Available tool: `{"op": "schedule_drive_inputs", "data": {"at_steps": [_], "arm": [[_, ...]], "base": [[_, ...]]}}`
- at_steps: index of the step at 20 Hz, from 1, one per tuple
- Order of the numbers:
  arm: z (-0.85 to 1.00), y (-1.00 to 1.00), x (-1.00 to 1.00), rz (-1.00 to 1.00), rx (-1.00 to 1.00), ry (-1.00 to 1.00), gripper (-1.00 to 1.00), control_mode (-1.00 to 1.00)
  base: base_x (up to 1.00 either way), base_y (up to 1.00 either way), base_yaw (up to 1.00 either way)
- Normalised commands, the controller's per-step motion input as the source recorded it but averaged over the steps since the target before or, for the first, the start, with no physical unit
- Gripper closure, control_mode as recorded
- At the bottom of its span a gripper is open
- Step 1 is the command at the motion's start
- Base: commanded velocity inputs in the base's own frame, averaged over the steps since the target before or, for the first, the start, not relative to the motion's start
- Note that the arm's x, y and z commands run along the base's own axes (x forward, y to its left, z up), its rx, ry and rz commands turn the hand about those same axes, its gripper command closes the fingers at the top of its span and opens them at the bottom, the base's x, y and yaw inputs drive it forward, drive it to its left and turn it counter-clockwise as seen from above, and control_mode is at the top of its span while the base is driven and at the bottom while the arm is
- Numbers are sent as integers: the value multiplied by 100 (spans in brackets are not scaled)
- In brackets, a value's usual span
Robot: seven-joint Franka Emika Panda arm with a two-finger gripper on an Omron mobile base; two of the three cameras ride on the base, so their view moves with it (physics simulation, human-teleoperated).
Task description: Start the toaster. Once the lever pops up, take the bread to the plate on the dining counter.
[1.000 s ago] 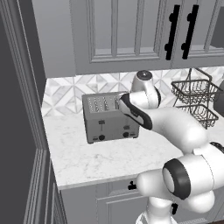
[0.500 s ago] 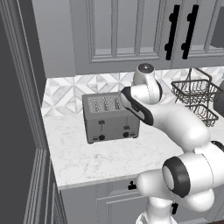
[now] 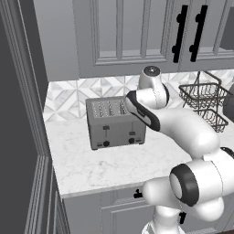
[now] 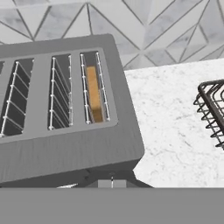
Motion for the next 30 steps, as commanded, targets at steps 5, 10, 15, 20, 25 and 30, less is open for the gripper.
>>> {"op": "schedule_drive_inputs", "data": {"at_steps": [5,10,15,20,25,30], "arm": [[0,0,0,10,-5,-10,100,-100],[-1,0,0,6,-2,-18,100,-100],[-3,0,0,3,0,-7,100,-100],[0,1,2,1,-1,-5,100,-100],[-2,8,13,0,-3,-1,100,-100],[-3,8,17,0,-2,0,100,-100]], "base": [[0,0,0],[0,0,0],[0,0,0],[0,0,0],[0,0,0],[0,0,0]]}}
